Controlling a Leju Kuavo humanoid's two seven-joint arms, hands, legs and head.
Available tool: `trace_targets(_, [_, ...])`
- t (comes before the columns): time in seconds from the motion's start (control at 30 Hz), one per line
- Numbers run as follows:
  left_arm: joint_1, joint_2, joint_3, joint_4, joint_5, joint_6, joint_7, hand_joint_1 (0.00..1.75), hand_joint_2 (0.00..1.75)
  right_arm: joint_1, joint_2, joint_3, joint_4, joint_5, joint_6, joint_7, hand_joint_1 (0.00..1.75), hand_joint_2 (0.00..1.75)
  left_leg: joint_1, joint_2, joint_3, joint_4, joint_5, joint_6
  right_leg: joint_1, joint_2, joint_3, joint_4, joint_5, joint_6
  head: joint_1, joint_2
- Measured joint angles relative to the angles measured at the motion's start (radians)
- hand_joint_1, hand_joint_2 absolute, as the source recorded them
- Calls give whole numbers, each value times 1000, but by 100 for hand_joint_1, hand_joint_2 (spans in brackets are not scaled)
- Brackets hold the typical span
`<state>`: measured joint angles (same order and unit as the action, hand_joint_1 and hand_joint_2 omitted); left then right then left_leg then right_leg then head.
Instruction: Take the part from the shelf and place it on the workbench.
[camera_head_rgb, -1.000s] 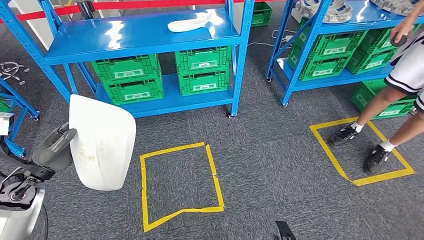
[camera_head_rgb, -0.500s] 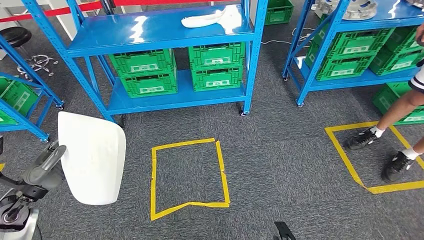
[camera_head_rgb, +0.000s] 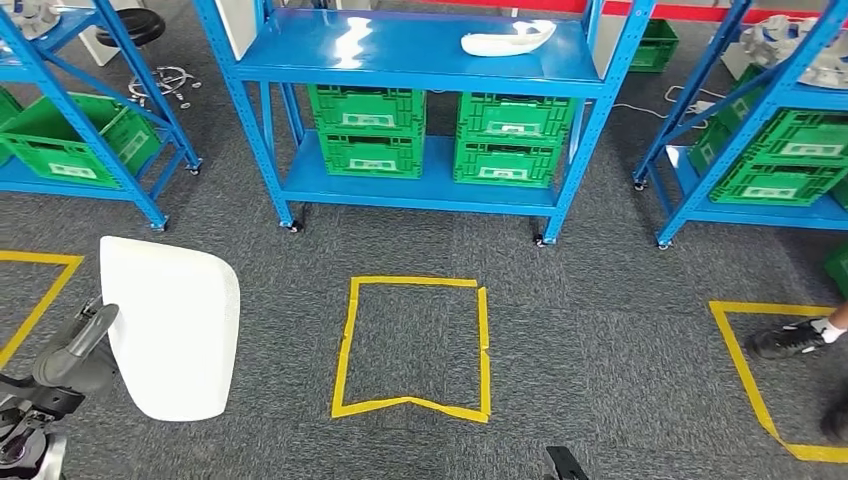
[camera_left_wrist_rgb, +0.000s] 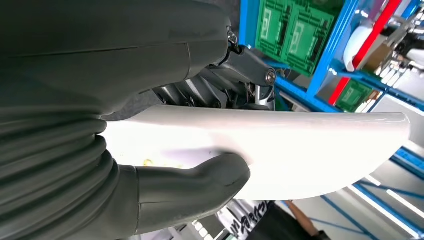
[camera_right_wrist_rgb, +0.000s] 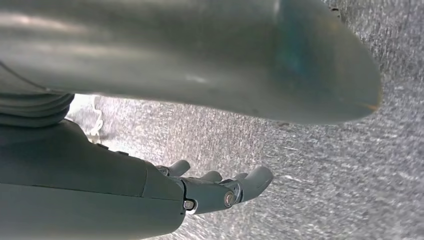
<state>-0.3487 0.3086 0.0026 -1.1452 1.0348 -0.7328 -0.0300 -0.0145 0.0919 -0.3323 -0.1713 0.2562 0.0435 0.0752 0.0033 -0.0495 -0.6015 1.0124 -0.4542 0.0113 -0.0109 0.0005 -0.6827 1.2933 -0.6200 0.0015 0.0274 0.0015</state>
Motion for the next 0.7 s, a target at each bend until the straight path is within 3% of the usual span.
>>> trace_targets(0.07, [1,0,2,-3,-5,0,1,175,175,-1,0,1,0,2,0,1,0,0,0,-27,-2,7,0,-3,-1,29,64,-134,69,-9,2,0])
trace_targets(0.13, [0,-1,6,-8,-11,1,3,175,175,-2,0,3,0,6,0,3,0,0,0,-52,-10,15,1,-12,-2,62,112,-239,103,-13,1,0])
trace_targets(0.17, [0,-1,9,-9,-13,1,4,175,175,-3,-1,4,0,7,0,3,0,0,0,-63,-14,15,3,-20,-1,69,118,-255,103,-15,1,0])
trace_targets(0.23, [2,0,16,-10,-15,1,7,175,175,-3,0,5,0,8,0,4,0,0,2,-85,-21,9,11,-35,-2,46,119,-263,108,-21,1,0])
trace_targets(0.27, [3,2,20,-11,-15,1,9,175,175,-4,1,5,0,9,0,5,0,0,1,-79,-26,10,10,-41,-4,34,121,-268,113,-28,0,0])
trace_targets(0.33, [1,5,29,-12,-14,1,12,175,175,-5,2,6,0,12,0,4,0,0,-1,-31,-55,65,-24,-52,-8,8,124,-279,120,-40,-10,0])
trace_targets(0.4, [-1,3,34,-11,-15,1,18,175,175,-3,1,6,0,16,0,4,0,0,2,25,-111,193,-90,-63,-6,-17,124,-281,120,-45,-19,0])
trace_targets(0.47, [2,1,36,-9,-15,1,25,175,175,-2,1,6,0,19,0,5,0,0,9,41,-145,280,-118,-71,-5,-45,124,-280,119,-46,-21,0])
trace_targets(0.5, [3,1,38,-7,-15,1,28,175,175,-3,1,7,0,20,0,5,0,0,12,45,-135,269,-105,-74,-5,-58,124,-280,118,-46,-21,0])
trace_targets(0.57, [1,2,43,-6,-13,-1,32,175,175,-4,2,9,0,22,0,7,0,0,15,74,-64,144,-47,-74,-4,-82,128,-278,114,-41,-21,0])
trace_targets(0.63, [-4,2,47,-6,-9,-4,34,175,175,-4,2,11,0,24,0,8,0,0,7,112,2,27,-15,-64,1,-103,131,-275,109,-31,-21,0])
trace_targets(0.67, [-5,3,48,-5,-7,-4,35,175,175,-5,2,12,0,25,0,9,0,0,2,120,14,2,-12,-56,3,-114,133,-275,107,-27,-20,0])
trace_targets(0.7, [-5,3,50,-4,-6,-5,36,175,175,-5,2,12,0,25,0,10,0,0,-2,113,14,1,-14,-49,5,-124,134,-276,106,-22,-19,0])
